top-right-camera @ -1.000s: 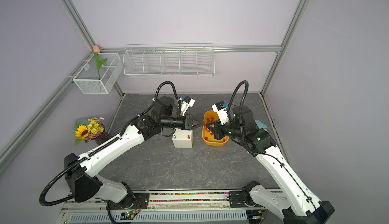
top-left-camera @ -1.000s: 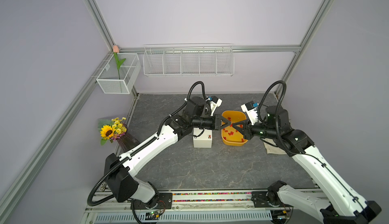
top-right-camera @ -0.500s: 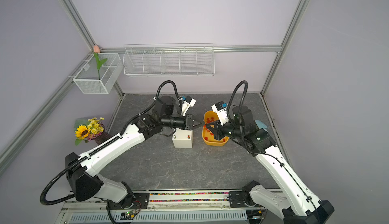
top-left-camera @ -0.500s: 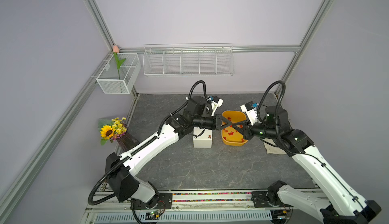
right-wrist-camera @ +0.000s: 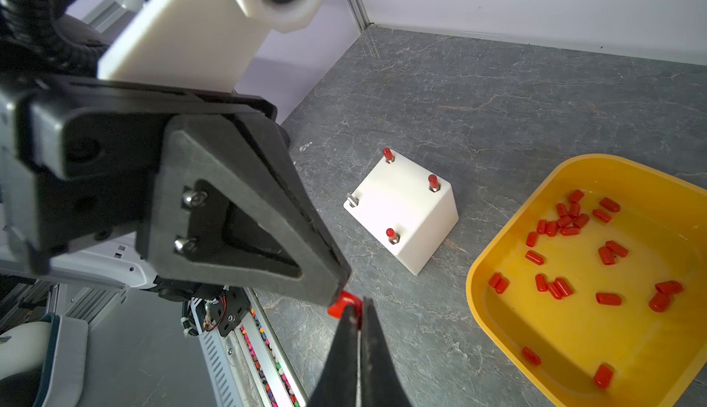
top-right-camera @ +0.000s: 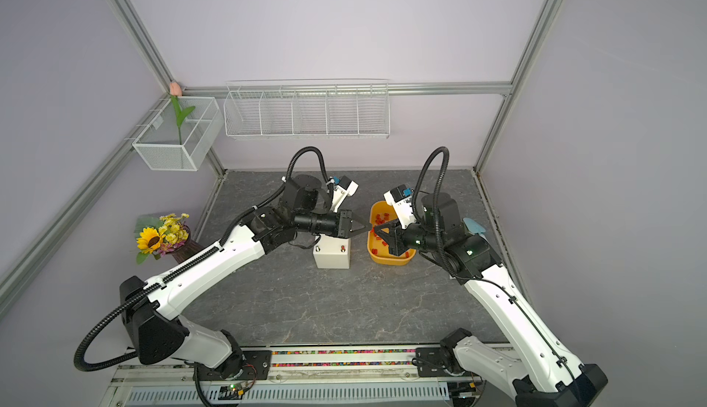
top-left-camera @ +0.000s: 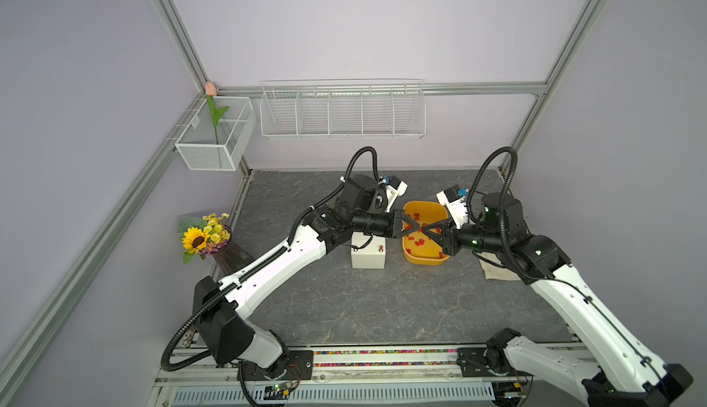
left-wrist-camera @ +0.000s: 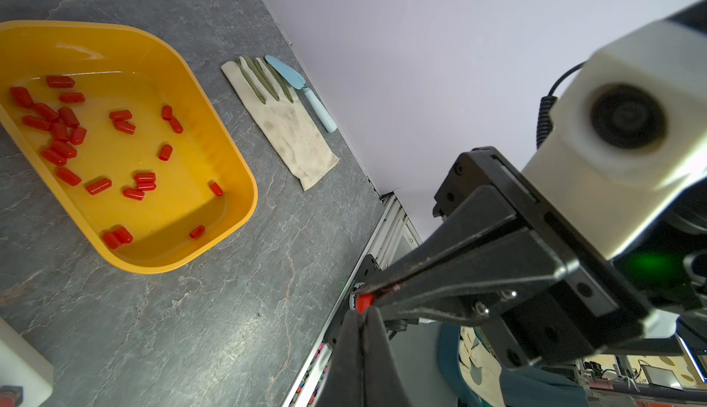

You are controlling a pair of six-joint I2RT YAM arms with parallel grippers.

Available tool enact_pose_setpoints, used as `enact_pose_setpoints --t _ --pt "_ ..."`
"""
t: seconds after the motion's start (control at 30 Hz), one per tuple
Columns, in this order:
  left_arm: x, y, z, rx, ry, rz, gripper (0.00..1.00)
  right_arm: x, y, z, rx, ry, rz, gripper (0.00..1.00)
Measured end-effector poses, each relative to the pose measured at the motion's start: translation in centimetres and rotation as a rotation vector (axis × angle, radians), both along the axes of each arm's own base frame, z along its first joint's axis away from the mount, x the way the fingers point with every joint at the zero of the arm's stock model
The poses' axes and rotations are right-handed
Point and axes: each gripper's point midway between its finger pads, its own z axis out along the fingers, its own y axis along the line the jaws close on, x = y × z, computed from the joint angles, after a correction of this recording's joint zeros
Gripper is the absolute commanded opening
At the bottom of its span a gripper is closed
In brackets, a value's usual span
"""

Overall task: Cover the protruding screws with screw protection sleeves
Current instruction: Attach the screw protection sleeve to the screw.

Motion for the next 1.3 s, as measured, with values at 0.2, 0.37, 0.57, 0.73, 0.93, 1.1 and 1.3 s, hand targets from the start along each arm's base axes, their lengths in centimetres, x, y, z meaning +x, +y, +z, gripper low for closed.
enact_pose_setpoints --t 0.2,0.37,0.57,0.73,0.93,1.1,1.3 --pt "-0.2 0.0 -0.2 0.014 0.004 -0.007 0.13 0.0 0.0 0.1 -0.001 -0.004 0.001 0.06" --pt "-0.3 -0.1 -0.2 0.019 0.0 -0.014 0.01 0.0 -0.1 0.0 -0.005 -0.002 0.001 0.06" --pt "-0.3 -0.2 -0.2 0.021 -0.004 -0.016 0.0 0.0 -0.1 0.1 -0.006 -0.004 0.001 0.26" --pt "0.0 -0.3 -0.1 0.014 -0.008 -0.002 0.0 0.0 -0.3 0.7 0.008 -0.011 -0.013 0.45" --pt "0.7 0.0 -0.3 -0.027 -0.02 0.059 0.0 0.1 -1.7 2.3 0.107 -0.063 -0.092 0.51" --pt "0.8 0.8 0.8 -0.113 -0.046 0.117 0.0 0.4 -2.0 2.0 0.227 -0.069 -0.142 0.49" --pt "0.5 1.9 3.8 -0.27 -0.095 0.167 0.0 1.4 -0.9 2.8 0.417 -0.069 -0.139 0.39"
